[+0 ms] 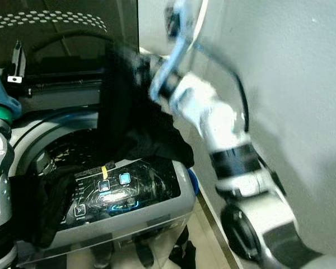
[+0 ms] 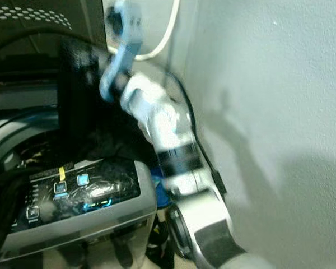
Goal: Clothes washing
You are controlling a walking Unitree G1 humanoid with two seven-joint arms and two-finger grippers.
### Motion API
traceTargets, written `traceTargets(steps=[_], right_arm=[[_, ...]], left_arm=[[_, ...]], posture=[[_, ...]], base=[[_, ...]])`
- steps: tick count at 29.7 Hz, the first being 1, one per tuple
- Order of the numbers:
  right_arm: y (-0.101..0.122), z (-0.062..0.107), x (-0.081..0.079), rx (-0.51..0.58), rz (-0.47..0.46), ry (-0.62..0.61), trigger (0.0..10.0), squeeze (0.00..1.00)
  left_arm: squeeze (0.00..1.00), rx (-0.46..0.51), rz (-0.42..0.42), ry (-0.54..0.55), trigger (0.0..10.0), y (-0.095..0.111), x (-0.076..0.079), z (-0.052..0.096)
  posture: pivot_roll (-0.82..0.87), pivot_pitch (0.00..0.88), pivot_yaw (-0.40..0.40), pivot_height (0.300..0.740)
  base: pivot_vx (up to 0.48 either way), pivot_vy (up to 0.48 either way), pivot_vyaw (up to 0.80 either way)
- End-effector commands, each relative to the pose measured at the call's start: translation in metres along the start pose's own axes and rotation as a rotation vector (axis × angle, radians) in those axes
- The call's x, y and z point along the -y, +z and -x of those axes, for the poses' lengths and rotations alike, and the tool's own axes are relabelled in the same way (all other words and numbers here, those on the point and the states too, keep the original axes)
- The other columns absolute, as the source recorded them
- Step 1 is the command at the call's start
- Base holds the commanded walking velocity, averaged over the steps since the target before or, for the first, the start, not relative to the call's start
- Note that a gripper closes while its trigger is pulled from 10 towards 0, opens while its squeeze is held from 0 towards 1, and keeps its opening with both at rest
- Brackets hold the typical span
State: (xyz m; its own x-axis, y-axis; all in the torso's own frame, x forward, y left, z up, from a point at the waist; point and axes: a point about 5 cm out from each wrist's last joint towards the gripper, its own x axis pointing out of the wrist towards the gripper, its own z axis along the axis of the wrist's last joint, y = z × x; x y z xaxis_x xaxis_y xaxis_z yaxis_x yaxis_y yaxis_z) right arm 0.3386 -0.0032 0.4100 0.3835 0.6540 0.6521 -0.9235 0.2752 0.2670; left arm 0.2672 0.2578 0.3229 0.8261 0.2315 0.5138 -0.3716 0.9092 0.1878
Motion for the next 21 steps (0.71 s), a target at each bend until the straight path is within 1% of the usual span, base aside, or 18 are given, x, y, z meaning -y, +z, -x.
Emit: traceTargets(steps=[1, 2, 3, 6, 8, 9, 11, 13, 15, 18, 19, 21], right_arm=[[0.0, 0.004, 0.008, -0.007, 0.011, -0.017, 10.0, 0.0], [-0.006, 0.007, 0.012, -0.065, 0.06, -0.028, 10.0, 0.0], [-0.023, 0.014, 0.021, -0.173, 0.096, -0.057, 10.0, 0.0], [-0.028, 0.017, 0.023, -0.193, 0.103, -0.066, 10.0, 0.0], [-0.033, 0.019, 0.021, -0.189, 0.063, -0.051, 10.0, 0.0], [-0.033, 0.019, 0.021, -0.189, 0.063, -0.051, 10.0, 0.0], [-0.039, 0.022, 0.016, -0.218, 0.1, -0.011, 10.0, 0.0], [-0.041, 0.022, 0.015, -0.226, 0.117, 0.0, 10.0, 0.0], [-0.044, 0.023, 0.014, -0.245, 0.127, 0.025, 10.0, 0.0], [-0.044, 0.024, 0.015, -0.241, 0.12, 0.033, 10.0, 0.0], [-0.044, 0.024, 0.016, -0.238, 0.101, 0.031, 10.0, 0.0], [-0.044, 0.026, 0.016, -0.241, 0.108, 0.036, 10.0, 0.0]], left_arm=[[0.0, 0.01, 0.007, 0.018, 10.0, 0.003, -0.001, 0.006], [0.0, 0.009, 0.009, 0.019, 10.0, 0.003, -0.001, 0.007], [0.0, 0.006, 0.018, 0.012, 10.0, 0.002, 0.001, 0.01], [0.0, 0.003, 0.027, 0.009, 10.0, 0.003, 0.003, 0.011], [0.0, 0.0, 0.033, 0.008, 10.0, 0.003, 0.004, 0.012], [0.0, 0.0, 0.033, 0.008, 10.0, 0.003, 0.004, 0.012], [0.0, -0.002, 0.039, 0.004, 10.0, 0.004, 0.006, 0.012], [0.0, -0.004, 0.042, 0.003, 10.0, 0.004, 0.006, 0.012], [0.0, -0.004, 0.049, -0.001, 10.0, 0.005, 0.007, 0.012], [0.0, -0.008, 0.061, -0.001, 10.0, 0.005, 0.008, 0.012], [0.0, -0.007, 0.056, -0.002, 10.0, 0.005, 0.009, 0.013], [0.0, -0.009, 0.06, -0.001, 10.0, 0.005, 0.009, 0.013]], posture=[[0.2, 0.068, -0.035, 0.74], [0.2, 0.068, -0.035, 0.74], [0.2, 0.068, -0.035, 0.74], [0.2, 0.068, -0.035, 0.74], [0.2, 0.068, -0.035, 0.74], [0.2, 0.068, -0.035, 0.74], [0.2, 0.068, -0.035, 0.74], [0.2, 0.068, -0.035, 0.74], [0.2, 0.069, -0.038, 0.74], [0.2, 0.069, -0.038, 0.74], [0.2, 0.069, -0.038, 0.74], [0.2, 0.069, -0.038, 0.74]], base=[[0.0, 0.0, 0.0], [0.0, 0.0, 0.0], [0.0, 0.442, 0.0], [0.0, 0.467, 0.0], [0.0, 0.48, 0.0], [0.0, 0.48, 0.0], [0.0, 0.48, 0.0], [0.0, 0.48, 0.0], [0.0, 0.48, 0.8], [0.0, 0.427, 0.8], [0.0, 0.0, 0.0], [0.0, 0.0, 0.0]])
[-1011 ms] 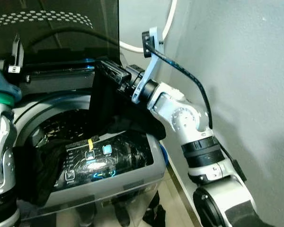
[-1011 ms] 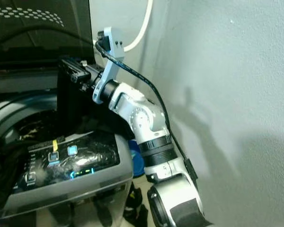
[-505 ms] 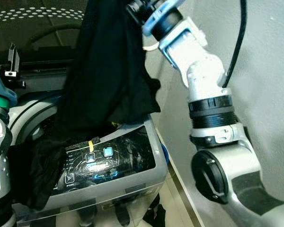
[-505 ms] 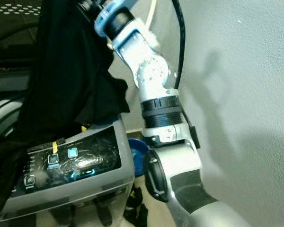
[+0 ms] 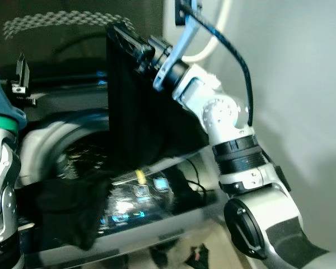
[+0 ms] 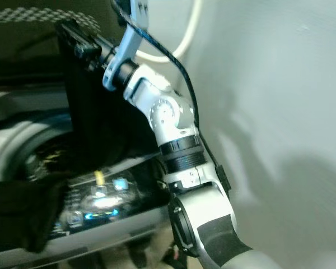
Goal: Clothes washing
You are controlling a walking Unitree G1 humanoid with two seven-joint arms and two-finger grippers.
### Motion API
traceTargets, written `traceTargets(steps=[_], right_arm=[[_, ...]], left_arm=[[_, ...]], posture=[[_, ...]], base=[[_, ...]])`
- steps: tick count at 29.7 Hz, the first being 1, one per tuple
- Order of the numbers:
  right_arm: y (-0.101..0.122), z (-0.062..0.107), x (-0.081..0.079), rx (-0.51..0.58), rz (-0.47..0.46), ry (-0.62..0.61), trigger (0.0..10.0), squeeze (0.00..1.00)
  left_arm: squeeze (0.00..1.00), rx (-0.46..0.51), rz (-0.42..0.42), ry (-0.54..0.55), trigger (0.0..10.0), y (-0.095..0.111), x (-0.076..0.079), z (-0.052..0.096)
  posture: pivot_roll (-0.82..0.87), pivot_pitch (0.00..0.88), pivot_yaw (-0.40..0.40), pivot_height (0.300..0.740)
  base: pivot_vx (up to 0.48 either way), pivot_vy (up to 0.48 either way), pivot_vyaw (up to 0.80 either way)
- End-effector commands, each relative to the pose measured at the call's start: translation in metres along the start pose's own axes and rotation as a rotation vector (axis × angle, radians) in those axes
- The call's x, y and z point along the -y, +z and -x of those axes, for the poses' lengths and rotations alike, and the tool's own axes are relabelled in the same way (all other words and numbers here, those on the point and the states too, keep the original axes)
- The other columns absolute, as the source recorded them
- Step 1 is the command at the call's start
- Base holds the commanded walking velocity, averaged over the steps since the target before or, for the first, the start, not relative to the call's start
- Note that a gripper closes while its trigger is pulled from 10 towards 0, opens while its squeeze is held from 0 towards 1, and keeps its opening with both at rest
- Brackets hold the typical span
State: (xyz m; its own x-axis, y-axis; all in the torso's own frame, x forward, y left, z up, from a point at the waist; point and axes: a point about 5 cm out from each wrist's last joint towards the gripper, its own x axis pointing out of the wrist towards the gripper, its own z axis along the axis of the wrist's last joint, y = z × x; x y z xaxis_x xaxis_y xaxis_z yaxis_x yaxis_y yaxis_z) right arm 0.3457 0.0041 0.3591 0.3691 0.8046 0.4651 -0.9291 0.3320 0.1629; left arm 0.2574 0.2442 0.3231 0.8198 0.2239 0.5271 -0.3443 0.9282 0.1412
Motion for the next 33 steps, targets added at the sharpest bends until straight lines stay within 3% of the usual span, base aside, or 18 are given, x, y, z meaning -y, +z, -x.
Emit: traceTargets(steps=[1, 30, 31, 32, 33], right_arm=[[-0.004, 0.001, -0.002, -0.005, 0.003, 0.018, 10.0, 0.0], [0.009, -0.003, 0.007, 0.014, 0.069, 0.004, 10.0, 0.0], [0.018, -0.01, 0.006, 0.0, 0.13, 0.022, 10.0, 0.0], [0.05, -0.019, 0.003, 0.109, 0.168, 0.024, 10.0, 0.0], [0.05, -0.019, 0.003, 0.109, 0.168, 0.024, 10.0, 0.0]], left_arm=[[0.0, -0.026, 0.004, 0.004, 10.0, -0.004, 0.0, 0.002], [0.0, -0.051, 0.003, -0.01, 10.0, -0.007, 0.005, 0.003], [0.0, -0.063, 0.0, -0.01, 10.0, -0.009, 0.005, 0.003], [0.0, -0.072, -0.005, -0.016, 10.0, -0.01, 0.005, 0.003], [0.0, -0.072, -0.005, -0.016, 10.0, -0.01, 0.005, 0.003]], posture=[[0.2, 0.069, -0.038, 0.74], [0.2, 0.05, -0.039, 0.74], [0.2, 0.052, -0.026, 0.74], [0.2, 0.052, -0.026, 0.74], [0.2, 0.052, -0.026, 0.74]], base=[[0.0, 0.0, 0.0], [0.0, 0.0, 0.0], [0.0, 0.0, 0.0], [0.0, 0.0, 0.0], [0.0, 0.0, 0.0]])
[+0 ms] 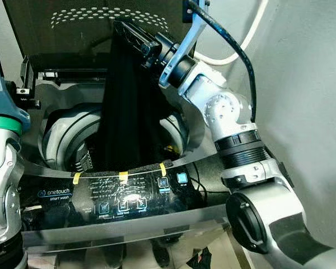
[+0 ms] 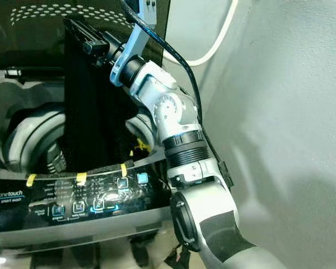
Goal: Clothes washing
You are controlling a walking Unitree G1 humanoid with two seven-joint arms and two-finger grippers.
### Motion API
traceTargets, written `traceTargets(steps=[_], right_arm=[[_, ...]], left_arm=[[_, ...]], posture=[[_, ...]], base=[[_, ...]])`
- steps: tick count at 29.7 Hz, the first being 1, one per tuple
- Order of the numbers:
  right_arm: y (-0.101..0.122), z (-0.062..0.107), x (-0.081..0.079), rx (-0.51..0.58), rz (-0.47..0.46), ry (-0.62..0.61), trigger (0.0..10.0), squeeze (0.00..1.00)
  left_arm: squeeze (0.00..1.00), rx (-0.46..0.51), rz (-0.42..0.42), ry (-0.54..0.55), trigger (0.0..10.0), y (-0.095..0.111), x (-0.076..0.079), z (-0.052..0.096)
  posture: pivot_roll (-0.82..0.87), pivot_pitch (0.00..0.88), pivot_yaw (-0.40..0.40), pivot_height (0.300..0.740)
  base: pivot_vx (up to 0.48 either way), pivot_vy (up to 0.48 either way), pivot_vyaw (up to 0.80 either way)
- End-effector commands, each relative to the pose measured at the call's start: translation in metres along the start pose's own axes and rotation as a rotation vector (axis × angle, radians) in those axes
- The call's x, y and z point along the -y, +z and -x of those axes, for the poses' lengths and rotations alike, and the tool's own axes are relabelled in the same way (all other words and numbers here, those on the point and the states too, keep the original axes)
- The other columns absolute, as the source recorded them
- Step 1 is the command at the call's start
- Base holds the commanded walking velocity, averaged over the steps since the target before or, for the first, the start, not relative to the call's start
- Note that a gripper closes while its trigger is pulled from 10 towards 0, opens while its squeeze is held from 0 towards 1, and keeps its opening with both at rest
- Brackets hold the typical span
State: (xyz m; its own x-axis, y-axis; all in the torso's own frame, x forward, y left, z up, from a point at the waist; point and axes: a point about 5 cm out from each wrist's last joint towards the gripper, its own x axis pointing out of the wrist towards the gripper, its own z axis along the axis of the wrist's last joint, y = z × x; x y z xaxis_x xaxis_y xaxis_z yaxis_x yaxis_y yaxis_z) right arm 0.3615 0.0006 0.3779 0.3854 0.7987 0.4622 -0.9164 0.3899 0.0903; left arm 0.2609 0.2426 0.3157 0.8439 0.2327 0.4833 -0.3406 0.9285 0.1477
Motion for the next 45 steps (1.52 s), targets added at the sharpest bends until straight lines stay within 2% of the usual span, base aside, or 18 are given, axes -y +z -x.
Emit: traceTargets(steps=[1, 2, 3, 4, 6, 10, 14, 15, 17, 19, 21, 25, 32, 35, 36, 42, 43, 45], right_arm=[[0.056, -0.013, -0.009, 0.198, 0.096, 0.035, 10.0, 0.0], [0.056, -0.013, -0.009, 0.198, 0.096, 0.035, 10.0, 0.0], [0.102, -0.013, -0.008, 0.392, 0.06, -0.003, 10.0, 0.0], [0.102, -0.013, -0.008, 0.392, 0.06, -0.003, 10.0, 0.0], [0.17, 0.001, -0.005, 0.67, -0.053, -0.057, 10.0, 0.0], [0.177, 0.002, -0.002, 0.584, -0.015, -0.096, 10.0, 0.0], [0.13, -0.007, 0.007, 0.293, 0.086, -0.101, 10.0, 0.0], [0.095, -0.009, 0.01, 0.111, 0.122, -0.051, 10.0, 0.0], [0.095, -0.009, 0.01, 0.111, 0.122, -0.051, 10.0, 0.0], [0.02, 0.002, 0.011, -0.248, 0.092, 0.138, 10.0, 0.0], [0.001, 0.007, 0.011, -0.329, 0.076, 0.188, 10.0, 0.0], [-0.012, 0.006, 0.011, -0.362, 0.062, 0.214, 10.0, 0.0], [0.008, -0.007, 0.011, -0.248, 0.038, 0.136, 10.0, 0.0], [-0.001, 0.0, 0.014, -0.36, 0.079, 0.145, 10.0, 0.0], [-0.008, 0.005, 0.016, -0.447, 0.115, 0.175, 10.0, 1.0], [-0.019, 0.015, 0.017, -0.611, 0.169, 0.264, 10.0, 1.0], [-0.017, 0.015, 0.018, -0.62, 0.195, 0.269, 10.0, 0.12], [-0.01, 0.014, 0.02, -0.604, 0.227, 0.249, 10.0, 0.0]], left_arm=[[0.0, -0.026, -0.005, -0.015, 10.0, -0.004, 0.002, 0.001], [0.0, -0.026, -0.005, -0.015, 10.0, -0.004, 0.002, 0.001], [0.0, -0.028, -0.01, -0.021, 10.0, -0.004, 0.003, 0.001], [0.0, -0.028, -0.01, -0.021, 10.0, -0.004, 0.003, 0.001], [0.0, -0.03, -0.02, -0.034, 10.0, -0.004, 0.006, 0.002], [0.0, -0.038, -0.023, -0.046, 10.0, -0.005, 0.008, 0.004], [0.0, -0.047, -0.011, -0.064, 10.0, -0.006, 0.01, 0.005], [0.0, -0.052, -0.004, -0.093, 10.0, -0.006, 0.014, 0.004], [0.0, -0.052, -0.004, -0.093, 10.0, -0.006, 0.014, 0.004], [0.0, -0.091, 0.013, -0.165, 10.0, -0.009, 0.022, 0.003], [0.0, -0.103, 0.017, -0.182, 10.0, -0.01, 0.025, 0.002], [0.0, -0.11, 0.022, -0.2, 10.0, -0.01, 0.029, 0.001], [0.0, -0.116, 0.02, -0.217, 10.0, -0.009, 0.03, 0.001], [0.0, -0.148, 0.021, -0.255, 10.0, -0.012, 0.032, 0.003], [0.0, -0.17, 0.018, -0.288, 10.0, -0.014, 0.035, 0.006], [0.0, -0.21, 0.018, -0.358, 10.0, -0.019, 0.045, 0.011], [0.0, -0.21, 0.023, -0.366, 10.0, -0.019, 0.046, 0.011], [0.0, -0.208, 0.025, -0.368, 10.0, -0.018, 0.047, 0.01]], posture=[[0.2, 0.052, -0.026, 0.74], [0.2, 0.052, -0.026, 0.74], [0.2, 0.052, -0.026, 0.74], [0.2, 0.052, -0.026, 0.74], [0.2, 0.06, -0.031, 0.74], [0.2, 0.064, -0.039, 0.74], [0.2, 0.064, -0.039, 0.74], [0.19, 0.067, -0.036, 0.74], [0.19, 0.067, -0.036, 0.74], [0.19, 0.073, -0.028, 0.74], [0.18, 0.072, -0.019, 0.74], [0.18, 0.072, -0.019, 0.74], [0.19, 0.07, -0.016, 0.74], [0.2, 0.073, -0.019, 0.74], [0.19, 0.074, -0.02, 0.74], [0.19, 0.075, -0.014, 0.74], [0.19, 0.075, -0.014, 0.74], [0.19, 0.076, -0.007, 0.74]], base=[[0.0, 0.0, 0.0], [0.0, 0.0, 0.0], [0.0, 0.0, 0.0], [0.0, 0.0, 0.0], [0.0, 0.0, 0.0], [0.0, 0.0, 0.0], [0.0, 0.0, 0.0], [0.0, 0.0, 0.0], [0.0, 0.0, 0.0], [0.0, 0.0, 0.0], [0.0, 0.0, 0.0], [0.0, 0.0, 0.0], [0.0, 0.0, 0.0], [0.0, 0.0, 0.0], [0.0, 0.0, 0.0], [0.0, 0.0, 0.0], [0.0, 0.0, 0.0], [0.0, 0.0, 0.0]])
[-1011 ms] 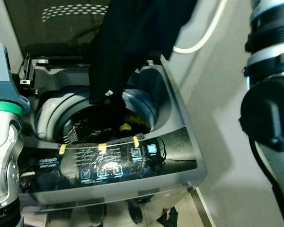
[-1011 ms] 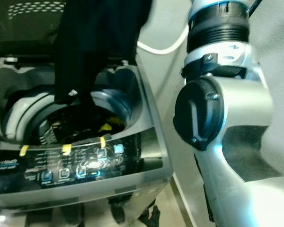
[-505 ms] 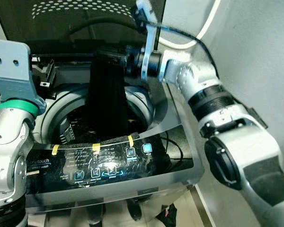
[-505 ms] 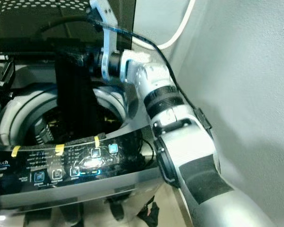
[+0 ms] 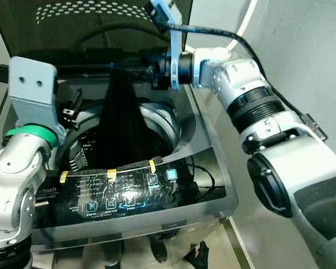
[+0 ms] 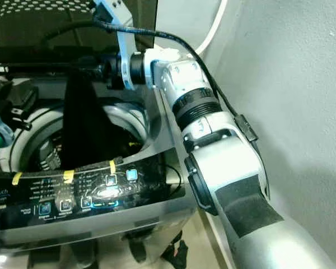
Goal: Clothes washing
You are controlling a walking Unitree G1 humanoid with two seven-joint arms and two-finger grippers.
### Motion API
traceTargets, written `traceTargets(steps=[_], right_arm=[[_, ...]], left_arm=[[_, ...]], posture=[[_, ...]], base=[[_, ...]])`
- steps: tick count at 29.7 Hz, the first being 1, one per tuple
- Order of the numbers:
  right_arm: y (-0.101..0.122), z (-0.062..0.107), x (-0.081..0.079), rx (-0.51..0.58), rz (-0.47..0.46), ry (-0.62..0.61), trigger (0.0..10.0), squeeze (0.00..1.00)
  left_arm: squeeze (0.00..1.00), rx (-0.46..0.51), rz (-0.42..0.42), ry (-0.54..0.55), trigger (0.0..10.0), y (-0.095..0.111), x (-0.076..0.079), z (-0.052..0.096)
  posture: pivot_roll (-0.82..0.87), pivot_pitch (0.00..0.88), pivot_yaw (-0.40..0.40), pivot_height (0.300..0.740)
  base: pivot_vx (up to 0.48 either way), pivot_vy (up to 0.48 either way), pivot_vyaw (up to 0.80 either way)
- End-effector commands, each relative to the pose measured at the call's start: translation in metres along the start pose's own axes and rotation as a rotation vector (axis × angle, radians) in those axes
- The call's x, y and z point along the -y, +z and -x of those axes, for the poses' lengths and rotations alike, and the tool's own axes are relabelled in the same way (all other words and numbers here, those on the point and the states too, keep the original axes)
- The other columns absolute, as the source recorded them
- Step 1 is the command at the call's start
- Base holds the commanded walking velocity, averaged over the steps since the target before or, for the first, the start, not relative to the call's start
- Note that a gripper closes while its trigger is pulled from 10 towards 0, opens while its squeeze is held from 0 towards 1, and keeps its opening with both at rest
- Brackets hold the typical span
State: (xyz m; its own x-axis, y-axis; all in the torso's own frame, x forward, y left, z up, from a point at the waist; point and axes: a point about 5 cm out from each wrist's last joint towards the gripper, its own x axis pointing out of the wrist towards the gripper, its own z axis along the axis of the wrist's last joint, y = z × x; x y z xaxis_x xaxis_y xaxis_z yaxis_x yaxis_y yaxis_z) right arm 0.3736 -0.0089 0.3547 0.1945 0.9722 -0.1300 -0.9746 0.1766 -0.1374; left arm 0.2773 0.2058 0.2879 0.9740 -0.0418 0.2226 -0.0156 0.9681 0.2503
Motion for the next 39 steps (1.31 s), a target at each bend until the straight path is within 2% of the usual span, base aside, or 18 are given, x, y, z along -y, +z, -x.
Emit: traceTargets(steps=[1, 3, 5, 6, 9, 11, 12, 13, 14, 15, 17, 18, 22, 27, 28, 29, 32, 39], right_arm=[[0.005, 0.005, 0.003, -0.007, 0.032, -0.025, 10.0, 0.0], [0.012, 0.01, 0.007, 0.017, 0.045, -0.068, 10.0, 0.0], [0.027, 0.024, 0.015, 0.1, 0.043, -0.168, 10.0, 0.0], [0.027, 0.024, 0.015, 0.1, 0.043, -0.168, 10.0, 0.0], [0.036, 0.044, 0.027, 0.237, -0.024, -0.308, 10.0, 0.0], [0.036, 0.049, 0.03, 0.266, -0.041, -0.339, 10.0, 0.0], [0.03, 0.058, 0.036, 0.347, -0.077, -0.428, 10.0, 0.0], [0.016, 0.071, 0.043, 0.516, -0.135, -0.586, 10.0, 0.0], [0.016, 0.071, 0.043, 0.516, -0.135, -0.586, 10.0, 0.0], [0.011, 0.076, 0.044, 0.573, -0.161, -0.642, 10.0, 0.0], [-0.009, 0.074, 0.043, 0.572, -0.201, -0.744, 10.0, 0.0], [-0.009, 0.074, 0.043, 0.572, -0.201, -0.744, 10.0, 0.0], [-0.062, 0.073, 0.033, 0.506, -0.214, -0.976, 10.0, 0.0], [-0.078, 0.079, 0.026, 0.512, -0.187, -1.023, 10.0, 0.0], [-0.081, 0.08, 0.015, 0.559, -0.183, -0.989, 10.0, 0.0], [-0.081, 0.08, 0.015, 0.559, -0.183, -0.989, 10.0, 0.0], [-0.08, 0.075, -0.008, 0.638, -0.175, -0.906, 10.0, 0.0], [-0.077, 0.062, -0.022, 0.626, -0.141, -0.836, 10.0, 0.0]], left_arm=[[0.0, 0.001, 0.0, -0.024, 10.0, 0.002, 0.003, 0.001], [0.0, 0.003, 0.002, -0.023, 10.0, 0.002, 0.002, 0.0], [0.0, 0.01, 0.009, -0.023, 10.0, 0.004, 0.001, -0.002], [0.0, 0.01, 0.009, -0.023, 10.0, 0.004, 0.001, -0.002], [0.0, 0.022, 0.034, -0.037, 10.0, 0.006, 0.003, -0.003], [0.0, 0.024, 0.041, -0.043, 10.0, 0.006, 0.004, -0.003], [0.0, 0.039, 0.057, -0.062, 10.0, 0.008, 0.007, -0.003], [0.0, 0.079, 0.066, -0.096, 10.0, 0.012, 0.011, -0.002], [0.0, 0.079, 0.066, -0.096, 10.0, 0.012, 0.011, -0.002], [0.0, 0.091, 0.065, -0.106, 10.0, 0.013, 0.012, -0.002], [0.0, 0.109, 0.051, -0.112, 10.0, 0.012, 0.014, -0.005], [0.0, 0.109, 0.051, -0.112, 10.0, 0.012, 0.014, -0.005], [0.0, 0.085, 0.058, 0.003, 10.0, 0.003, 0.01, -0.016], [0.0, 0.061, 0.059, 0.036, 10.0, -0.002, 0.009, -0.017], [0.0, 0.048, 0.066, 0.046, 10.0, -0.006, 0.011, -0.016], [0.0, 0.048, 0.066, 0.046, 10.0, -0.006, 0.011, -0.016], [0.0, 0.037, 0.094, 0.044, 10.0, -0.012, 0.018, -0.01], [0.0, 0.045, 0.108, 0.062, 10.0, -0.015, 0.022, -0.007]], posture=[[0.19, 0.076, -0.007, 0.74], [0.19, 0.076, -0.007, 0.74], [0.19, 0.073, 0.002, 0.74], [0.19, 0.073, 0.002, 0.74], [0.19, 0.063, 0.001, 0.74], [0.19, 0.063, 0.001, 0.74], [0.19, 0.058, 0.003, 0.74], [0.18, 0.048, 0.019, 0.74], [0.18, 0.048, 0.019, 0.74], [0.18, 0.048, 0.019, 0.74], [0.17, 0.037, 0.042, 0.74], [0.17, 0.037, 0.042, 0.74], [0.17, 0.017, 0.071, 0.74], [0.16, 0.011, 0.062, 0.74], [0.16, 0.005, 0.045, 0.74], [0.16, 0.005, 0.045, 0.74], [0.16, 0.002, 0.006, 0.74], [0.16, 0.024, -0.012, 0.74]], base=[[0.0, 0.0, 0.0], [0.0, 0.0, 0.0], [0.0, 0.0, 0.0], [0.0, 0.0, 0.0], [0.0, 0.0, 0.0], [0.0, 0.0, 0.0], [0.0, 0.0, 0.0], [0.0, 0.0, 0.0], [0.0, 0.0, 0.0], [0.0, 0.0, 0.0], [0.0, 0.0, 0.0], [0.0, 0.0, 0.0], [0.0, 0.0, 0.0], [0.0, 0.0, 0.0], [0.0, 0.0, 0.0], [0.0, 0.0, 0.0], [0.0, 0.0, 0.0], [0.0, 0.0, 0.0]])
